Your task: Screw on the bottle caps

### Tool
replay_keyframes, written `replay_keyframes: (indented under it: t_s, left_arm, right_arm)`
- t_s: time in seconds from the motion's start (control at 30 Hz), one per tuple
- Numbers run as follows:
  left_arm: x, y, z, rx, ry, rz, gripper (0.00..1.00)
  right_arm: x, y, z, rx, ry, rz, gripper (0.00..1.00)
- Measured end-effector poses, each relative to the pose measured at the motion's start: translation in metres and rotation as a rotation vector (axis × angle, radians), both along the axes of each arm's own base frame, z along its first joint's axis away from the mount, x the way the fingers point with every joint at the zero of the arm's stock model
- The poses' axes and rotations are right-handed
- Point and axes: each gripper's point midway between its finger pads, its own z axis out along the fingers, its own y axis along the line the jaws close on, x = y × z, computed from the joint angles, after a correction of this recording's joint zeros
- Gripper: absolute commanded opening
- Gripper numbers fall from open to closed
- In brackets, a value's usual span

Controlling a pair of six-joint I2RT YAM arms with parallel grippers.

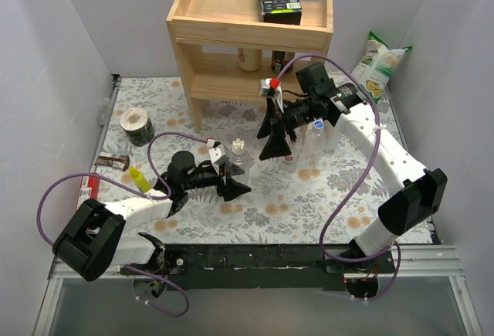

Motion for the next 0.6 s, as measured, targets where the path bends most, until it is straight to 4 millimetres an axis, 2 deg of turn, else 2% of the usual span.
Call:
replay_keyframes:
  t_s: [0.1,0.17,0.4,0.6]
  left_arm:
    - [-0.005,0.0,-0.003,0.01,0.01,-0.027,0.0]
    - [-0.005,-0.002,-0.002,0.013,0.013,-0.039,0.0]
    - [0.0,-0.006,0.005,0.008,-0.005,-0.051,0.0]
    - [0.002,-0.008,0.003,0.013,0.007,-0.057,0.0]
  right_arm:
    - [0.029,0.007,0.01,0.042,-0.023,-0.034,0.98]
    - [0.035,0.015,0.015,0.079,-0.019,-0.018,0.98]
    - [0.017,0.037,0.017,0.136,0.045,0.092,0.98]
    - [0.001,0.048,0.013,0.154,0.078,0.148,0.98]
